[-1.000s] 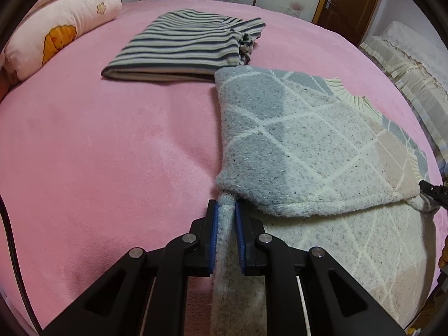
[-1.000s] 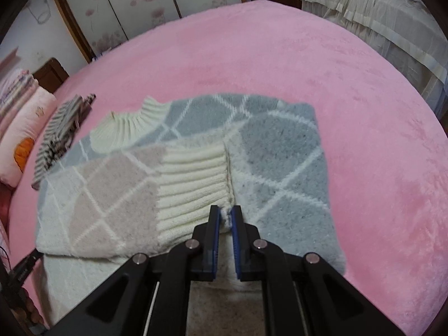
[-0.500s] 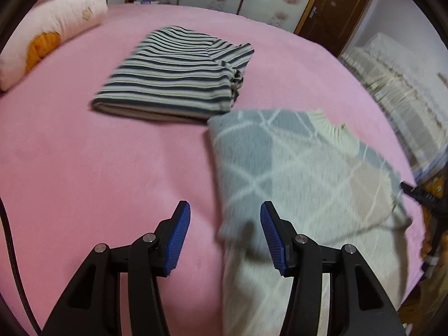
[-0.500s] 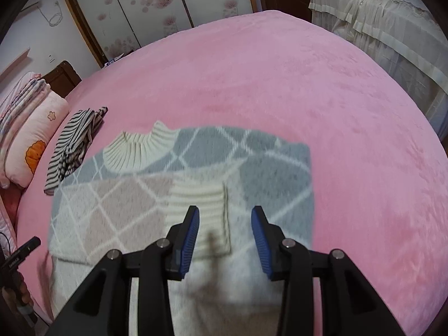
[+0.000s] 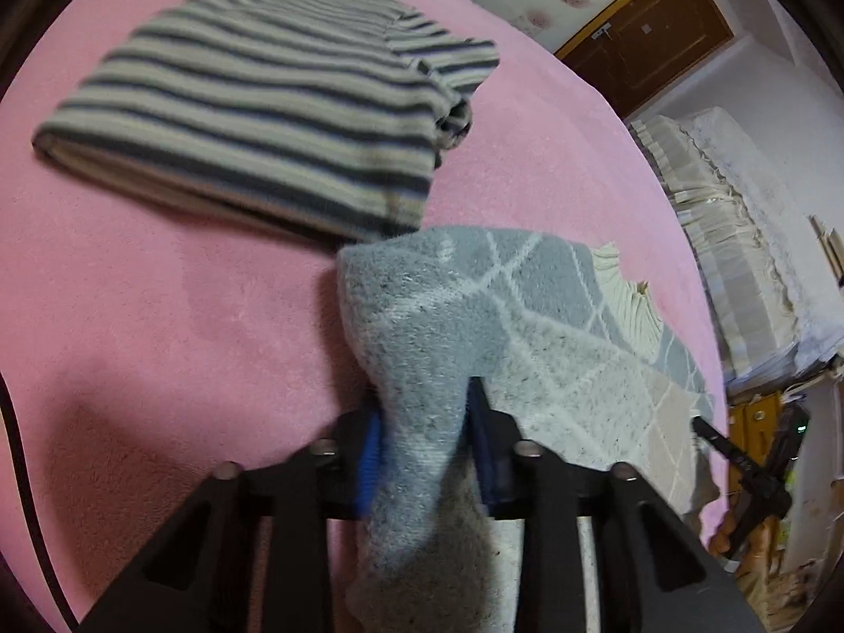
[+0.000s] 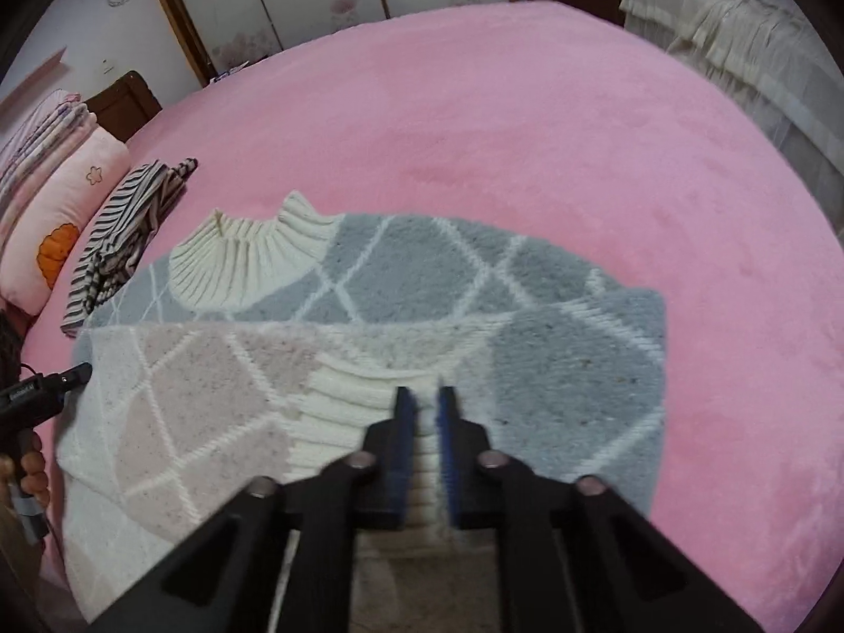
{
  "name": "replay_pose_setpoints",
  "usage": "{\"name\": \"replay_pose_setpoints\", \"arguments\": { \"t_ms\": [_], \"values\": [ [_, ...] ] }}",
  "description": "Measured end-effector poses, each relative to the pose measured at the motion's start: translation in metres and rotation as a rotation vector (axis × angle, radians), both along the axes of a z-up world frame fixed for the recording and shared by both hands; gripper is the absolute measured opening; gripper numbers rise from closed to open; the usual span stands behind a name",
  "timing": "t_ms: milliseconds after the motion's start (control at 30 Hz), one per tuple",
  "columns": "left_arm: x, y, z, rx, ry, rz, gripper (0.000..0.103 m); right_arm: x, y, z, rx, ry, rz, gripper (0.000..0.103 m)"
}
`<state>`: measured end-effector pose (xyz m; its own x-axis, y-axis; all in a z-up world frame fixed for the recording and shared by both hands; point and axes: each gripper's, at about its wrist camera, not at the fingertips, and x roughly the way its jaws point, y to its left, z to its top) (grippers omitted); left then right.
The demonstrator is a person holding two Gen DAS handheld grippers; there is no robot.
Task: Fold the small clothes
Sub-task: 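Open both grippers and release the folded sweater sides, then move both grippers to the sweater's ribbed hem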
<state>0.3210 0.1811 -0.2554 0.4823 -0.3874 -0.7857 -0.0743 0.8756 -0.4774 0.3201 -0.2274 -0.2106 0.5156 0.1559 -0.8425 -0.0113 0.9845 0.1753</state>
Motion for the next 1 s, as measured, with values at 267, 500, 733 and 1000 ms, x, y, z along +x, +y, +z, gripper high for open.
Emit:
{"name": "replay_pose_setpoints", "arguments": {
  "t_ms": [267,500,733,1000],
  "values": [
    [-0.005,-0.048,0.005,0.331,-0.069,0.018,0.020,-0.001,0.008,-0.012,-0.113,-0.038,-0.072,0.002],
    [-0.008,-0.073,0.012,0.474,-0.095,0.000,0.031,-0.004,0.019,-0.010,-0.195,-0.038,-0.061,0.003],
    [-0.020,-0.078,0.040,0.577,-0.119,0.047,0.078,-0.020,0.027,0.008,-0.228,-0.045,-0.031,0.008],
    [-0.045,-0.093,0.089,0.623,-0.160,0.028,0.089,-0.048,0.037,0.037,-0.266,-0.075,0.007,0.008]
  ]
}}
